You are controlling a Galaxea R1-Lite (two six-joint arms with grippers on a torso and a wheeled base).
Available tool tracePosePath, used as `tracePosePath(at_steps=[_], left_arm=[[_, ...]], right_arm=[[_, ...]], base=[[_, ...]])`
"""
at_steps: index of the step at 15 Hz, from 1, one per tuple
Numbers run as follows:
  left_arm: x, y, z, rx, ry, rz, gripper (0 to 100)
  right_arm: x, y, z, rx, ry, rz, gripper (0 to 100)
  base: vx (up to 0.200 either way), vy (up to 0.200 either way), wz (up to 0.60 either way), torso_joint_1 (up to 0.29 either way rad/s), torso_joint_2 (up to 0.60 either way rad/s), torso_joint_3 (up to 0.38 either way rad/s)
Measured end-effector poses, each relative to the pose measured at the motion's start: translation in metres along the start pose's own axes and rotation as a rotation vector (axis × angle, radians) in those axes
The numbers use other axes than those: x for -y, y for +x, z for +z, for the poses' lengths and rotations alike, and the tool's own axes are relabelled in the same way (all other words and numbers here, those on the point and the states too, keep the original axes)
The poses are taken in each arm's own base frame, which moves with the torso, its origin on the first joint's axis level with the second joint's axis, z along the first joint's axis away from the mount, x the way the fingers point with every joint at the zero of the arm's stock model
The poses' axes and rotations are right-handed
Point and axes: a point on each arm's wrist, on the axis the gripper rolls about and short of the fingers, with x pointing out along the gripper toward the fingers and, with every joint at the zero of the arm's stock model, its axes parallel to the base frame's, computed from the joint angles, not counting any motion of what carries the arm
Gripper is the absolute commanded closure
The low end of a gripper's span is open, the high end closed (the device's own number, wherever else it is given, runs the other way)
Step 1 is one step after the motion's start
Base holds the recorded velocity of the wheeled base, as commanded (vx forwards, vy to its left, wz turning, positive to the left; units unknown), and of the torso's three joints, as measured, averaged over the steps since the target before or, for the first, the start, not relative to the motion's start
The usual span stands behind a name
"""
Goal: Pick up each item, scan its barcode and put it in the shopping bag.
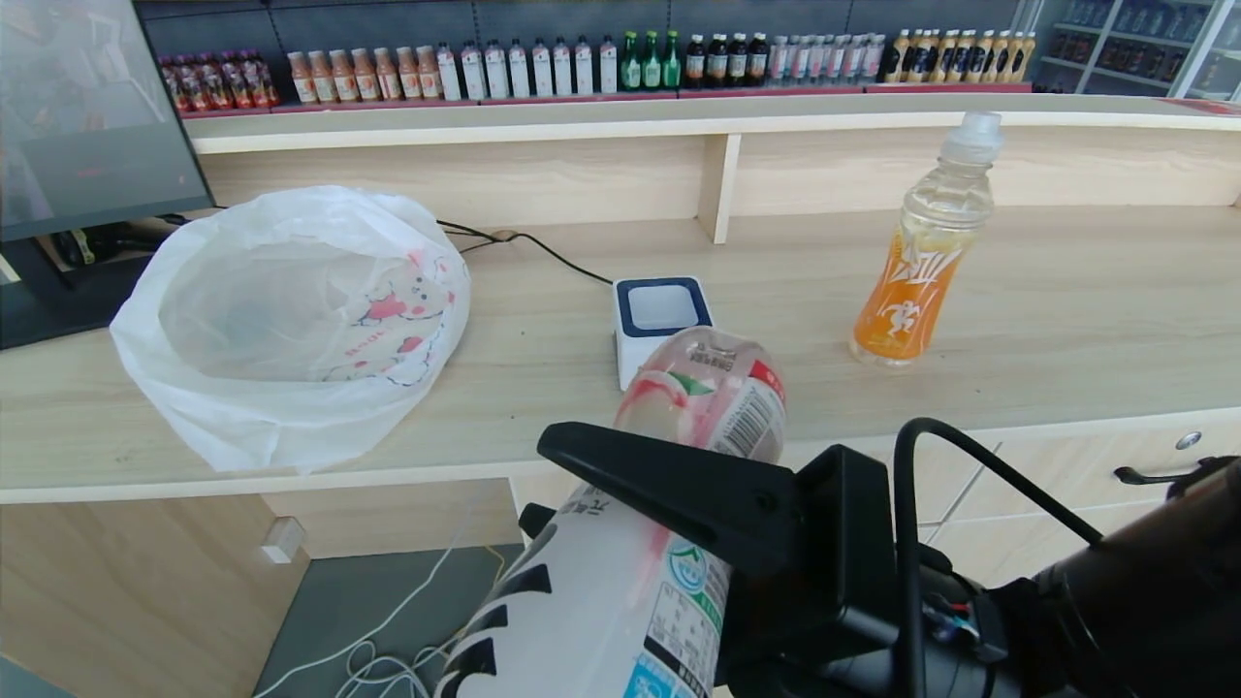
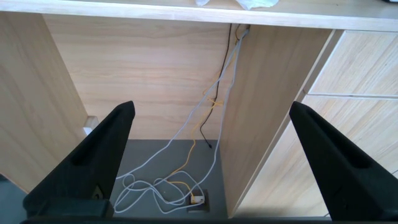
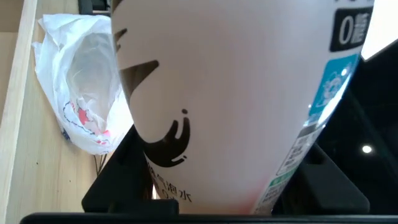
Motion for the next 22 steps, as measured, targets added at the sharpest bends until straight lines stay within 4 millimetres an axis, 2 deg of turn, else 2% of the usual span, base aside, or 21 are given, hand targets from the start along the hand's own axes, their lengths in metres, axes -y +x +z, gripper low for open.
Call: tracePosePath(at_steps=[11, 22], left_arm=[[0.0, 0.0, 0.0, 0.0, 0.0, -0.001, 0], [0.0, 0.0, 0.0, 0.0, 0.0, 0.0, 0]], right_arm=[[0.001, -0.0005, 0.0002, -0.001, -0.002, -0.002, 100], [-0.004, 0.0002, -0.0006, -0.005, 0.083, 0.013, 100]], base=[[0.0, 0.0, 0.0, 0.0, 0.0, 0.0], [0.0, 0.0, 0.0, 0.0, 0.0, 0.0]])
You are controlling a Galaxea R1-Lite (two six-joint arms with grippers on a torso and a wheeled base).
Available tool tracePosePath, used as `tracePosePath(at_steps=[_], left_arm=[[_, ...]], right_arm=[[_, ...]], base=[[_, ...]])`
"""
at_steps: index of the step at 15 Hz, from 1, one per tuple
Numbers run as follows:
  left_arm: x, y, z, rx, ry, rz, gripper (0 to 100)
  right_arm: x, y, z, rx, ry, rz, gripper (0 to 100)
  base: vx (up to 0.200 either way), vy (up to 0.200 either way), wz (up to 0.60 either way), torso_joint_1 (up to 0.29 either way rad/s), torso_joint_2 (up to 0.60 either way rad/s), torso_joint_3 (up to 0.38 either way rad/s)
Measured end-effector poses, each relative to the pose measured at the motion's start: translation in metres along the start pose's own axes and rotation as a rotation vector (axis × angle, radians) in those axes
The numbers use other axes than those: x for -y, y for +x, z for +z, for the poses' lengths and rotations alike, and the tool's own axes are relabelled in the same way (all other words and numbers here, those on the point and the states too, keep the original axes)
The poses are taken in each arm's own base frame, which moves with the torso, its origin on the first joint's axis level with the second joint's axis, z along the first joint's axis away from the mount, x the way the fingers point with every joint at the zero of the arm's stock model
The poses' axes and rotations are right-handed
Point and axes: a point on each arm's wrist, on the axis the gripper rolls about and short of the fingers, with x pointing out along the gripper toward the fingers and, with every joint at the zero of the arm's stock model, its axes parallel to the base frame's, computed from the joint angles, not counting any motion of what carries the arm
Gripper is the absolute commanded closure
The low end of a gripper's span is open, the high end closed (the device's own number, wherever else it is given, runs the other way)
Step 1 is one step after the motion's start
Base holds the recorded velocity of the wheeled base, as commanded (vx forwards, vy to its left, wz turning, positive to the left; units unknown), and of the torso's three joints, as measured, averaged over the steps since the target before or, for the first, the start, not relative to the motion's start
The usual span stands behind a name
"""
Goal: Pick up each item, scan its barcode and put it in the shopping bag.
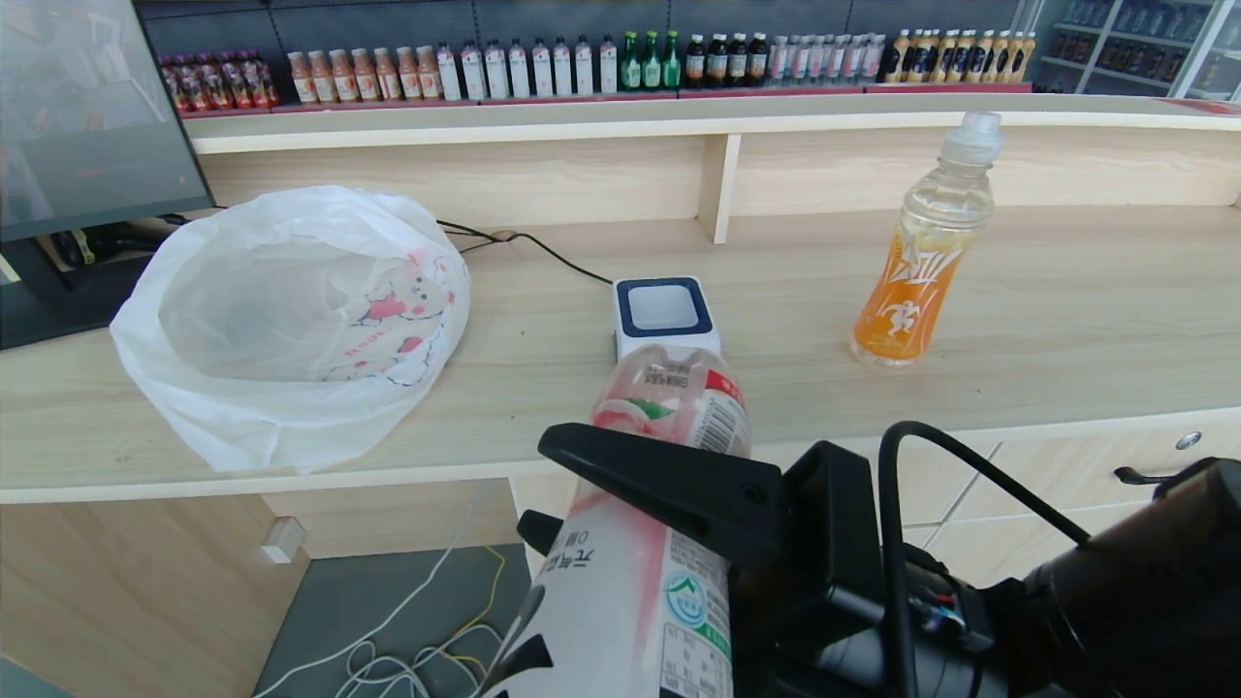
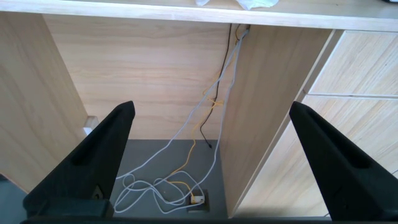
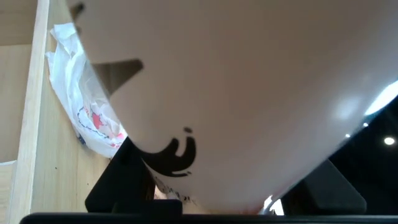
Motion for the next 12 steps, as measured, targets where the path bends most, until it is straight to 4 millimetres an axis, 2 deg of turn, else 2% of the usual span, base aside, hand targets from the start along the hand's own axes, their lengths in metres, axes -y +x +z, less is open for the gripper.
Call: tracePosePath(at_steps=[7, 10, 12], left_arm=[[0.0, 0.0, 0.0, 0.0, 0.0, 0.0, 0], [0.0, 0.0, 0.0, 0.0, 0.0, 0.0, 0], [0.0, 0.0, 0.0, 0.0, 0.0, 0.0, 0]], right_arm=[[-0.005, 0.002, -0.001, -0.004, 0.161, 0.013, 100], [-0.008, 0.006, -0.003, -0.011, 0.329, 0.01, 100], [-0.016, 0.01, -0.003, -0.016, 0.532, 0.026, 100]], base=[[0.0, 0.0, 0.0, 0.0, 0.0, 0.0], [0.0, 0.0, 0.0, 0.0, 0.0, 0.0], [0.0, 0.0, 0.0, 0.0, 0.0, 0.0]])
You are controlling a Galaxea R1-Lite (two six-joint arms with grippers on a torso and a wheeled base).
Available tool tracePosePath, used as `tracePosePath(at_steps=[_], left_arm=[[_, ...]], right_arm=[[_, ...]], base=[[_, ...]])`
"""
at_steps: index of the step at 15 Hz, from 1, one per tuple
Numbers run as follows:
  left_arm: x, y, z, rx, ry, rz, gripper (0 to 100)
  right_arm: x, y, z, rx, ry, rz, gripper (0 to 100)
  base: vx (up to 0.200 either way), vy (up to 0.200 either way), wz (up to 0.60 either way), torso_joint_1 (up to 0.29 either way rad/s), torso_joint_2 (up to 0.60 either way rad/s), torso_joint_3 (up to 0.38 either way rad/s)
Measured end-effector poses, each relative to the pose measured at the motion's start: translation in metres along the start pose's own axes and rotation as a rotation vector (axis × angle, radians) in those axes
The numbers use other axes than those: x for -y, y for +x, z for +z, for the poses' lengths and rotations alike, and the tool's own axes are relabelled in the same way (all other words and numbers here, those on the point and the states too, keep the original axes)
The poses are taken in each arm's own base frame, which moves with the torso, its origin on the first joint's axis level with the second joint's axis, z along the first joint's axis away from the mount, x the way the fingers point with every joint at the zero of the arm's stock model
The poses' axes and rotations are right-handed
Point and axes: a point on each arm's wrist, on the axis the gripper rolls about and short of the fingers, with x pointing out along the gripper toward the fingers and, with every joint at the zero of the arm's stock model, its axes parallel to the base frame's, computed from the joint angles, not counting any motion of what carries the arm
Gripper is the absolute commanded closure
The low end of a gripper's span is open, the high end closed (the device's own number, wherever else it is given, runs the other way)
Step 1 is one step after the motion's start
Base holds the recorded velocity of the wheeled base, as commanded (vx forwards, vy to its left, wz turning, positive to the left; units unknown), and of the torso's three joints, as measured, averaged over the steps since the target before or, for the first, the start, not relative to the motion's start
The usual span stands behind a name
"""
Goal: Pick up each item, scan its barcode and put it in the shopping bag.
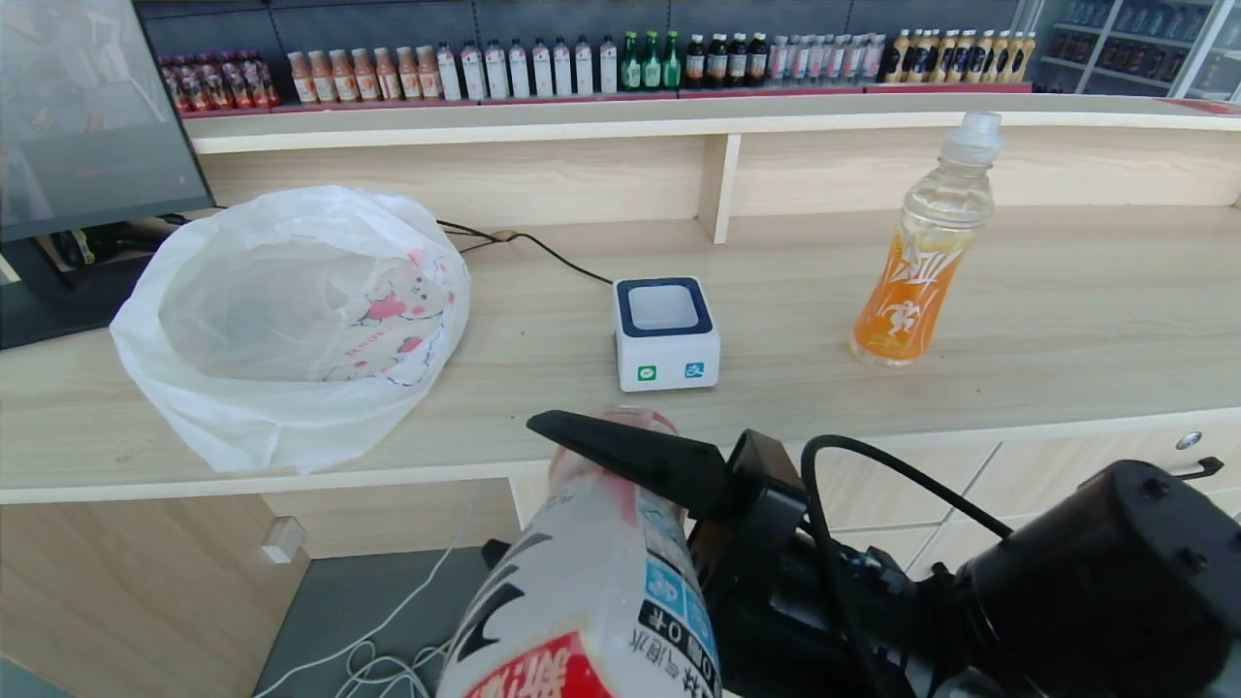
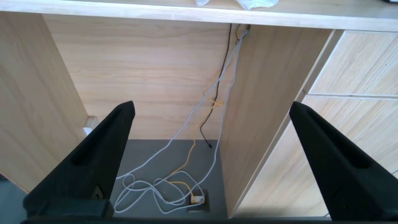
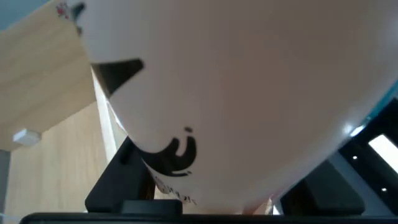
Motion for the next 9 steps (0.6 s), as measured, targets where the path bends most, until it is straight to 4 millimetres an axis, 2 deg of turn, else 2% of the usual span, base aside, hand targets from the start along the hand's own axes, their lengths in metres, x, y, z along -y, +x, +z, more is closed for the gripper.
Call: tracePosePath(at_steps=[3, 6, 9], left_arm=[[0.0, 0.0, 0.0, 0.0, 0.0, 0.0, 0], [0.0, 0.0, 0.0, 0.0, 0.0, -0.001, 0], [0.0, 0.0, 0.0, 0.0, 0.0, -0.001, 0]], right_arm=[[-0.017, 0.007, -0.008, -0.019, 0.248, 0.04, 100], [-0.029, 0.019, -0.017, -0.029, 0.397, 0.053, 100], [-0.029, 0.022, -0.02, -0.03, 0.483, 0.044, 100]], base=[[0.0, 0.0, 0.0, 0.0, 0.0, 0.0], [0.0, 0.0, 0.0, 0.0, 0.0, 0.0], [0.0, 0.0, 0.0, 0.0, 0.0, 0.0]])
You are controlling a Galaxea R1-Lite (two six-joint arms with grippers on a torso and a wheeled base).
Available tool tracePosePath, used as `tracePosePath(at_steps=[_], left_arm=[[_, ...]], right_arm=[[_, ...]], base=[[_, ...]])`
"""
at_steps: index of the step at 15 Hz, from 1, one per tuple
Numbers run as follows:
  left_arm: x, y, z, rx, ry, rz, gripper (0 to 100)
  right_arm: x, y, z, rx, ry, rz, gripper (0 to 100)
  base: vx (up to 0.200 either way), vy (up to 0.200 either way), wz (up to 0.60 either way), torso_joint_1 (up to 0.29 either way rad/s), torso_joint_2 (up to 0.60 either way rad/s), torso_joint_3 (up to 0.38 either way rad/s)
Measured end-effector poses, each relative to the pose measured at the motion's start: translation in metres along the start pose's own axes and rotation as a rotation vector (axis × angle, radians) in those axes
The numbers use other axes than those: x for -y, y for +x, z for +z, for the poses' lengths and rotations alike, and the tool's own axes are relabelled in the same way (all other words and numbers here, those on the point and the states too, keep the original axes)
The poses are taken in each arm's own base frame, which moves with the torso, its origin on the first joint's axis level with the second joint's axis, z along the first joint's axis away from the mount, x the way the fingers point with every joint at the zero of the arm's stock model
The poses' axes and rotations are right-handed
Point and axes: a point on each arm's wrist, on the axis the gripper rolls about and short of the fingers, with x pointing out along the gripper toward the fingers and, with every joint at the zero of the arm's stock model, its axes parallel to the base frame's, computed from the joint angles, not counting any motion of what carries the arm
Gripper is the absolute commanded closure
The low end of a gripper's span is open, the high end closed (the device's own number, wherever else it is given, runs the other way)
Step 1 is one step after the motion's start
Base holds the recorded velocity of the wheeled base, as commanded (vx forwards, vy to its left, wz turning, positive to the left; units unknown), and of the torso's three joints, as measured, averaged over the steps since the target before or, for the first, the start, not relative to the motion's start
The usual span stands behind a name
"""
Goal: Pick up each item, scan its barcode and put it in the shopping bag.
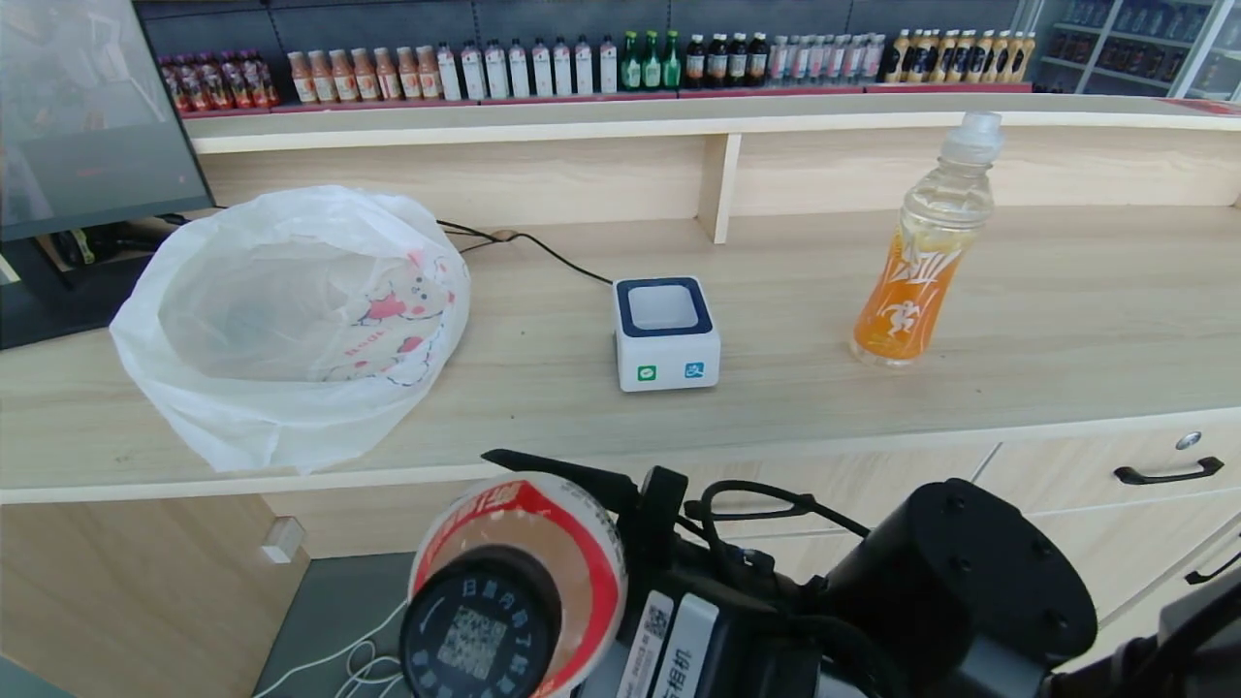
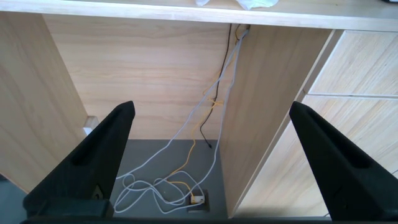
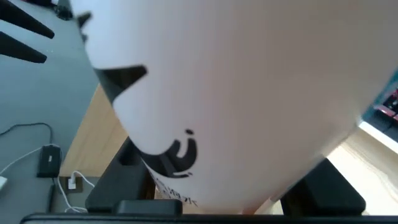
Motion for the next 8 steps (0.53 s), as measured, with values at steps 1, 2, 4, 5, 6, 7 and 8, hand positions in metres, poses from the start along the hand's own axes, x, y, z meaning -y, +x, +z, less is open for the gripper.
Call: tracePosePath(at_steps=[1, 2, 4, 5, 6, 7, 8], left_arm=[[0.0, 0.0, 0.0, 0.0, 0.0, 0.0, 0], [0.0, 0.0, 0.0, 0.0, 0.0, 0.0, 0], [0.0, 0.0, 0.0, 0.0, 0.0, 0.001, 0], [0.0, 0.0, 0.0, 0.0, 0.0, 0.001, 0], [0.0, 0.0, 0.0, 0.0, 0.0, 0.001, 0], [0.0, 0.0, 0.0, 0.0, 0.0, 0.001, 0], [0.0, 0.0, 0.0, 0.0, 0.0, 0.0, 0]], right_arm=[[0.005, 0.005, 0.002, 0.017, -0.002, -0.018, 100], [0.01, 0.01, 0.003, 0.016, -0.002, -0.025, 100], [0.024, 0.017, 0.003, -0.025, 0.011, -0.024, 100], [0.033, 0.018, 0.004, -0.052, 0.027, -0.025, 100], [0.041, 0.018, 0.005, -0.068, 0.048, -0.033, 100], [0.047, 0.019, 0.007, -0.072, 0.066, -0.04, 100], [0.054, 0.02, 0.008, -0.074, 0.094, -0.053, 100]], base=[[0.0, 0.0, 0.0, 0.0, 0.0, 0.0], [0.0, 0.0, 0.0, 0.0, 0.0, 0.0], [0.0, 0.0, 0.0, 0.0, 0.0, 0.0], [0.0, 0.0, 0.0, 0.0, 0.0, 0.0], [0.0, 0.0, 0.0, 0.0, 0.0, 0.0], [0.0, 0.0, 0.0, 0.0, 0.0, 0.0], [0.0, 0.0, 0.0, 0.0, 0.0, 0.0]])
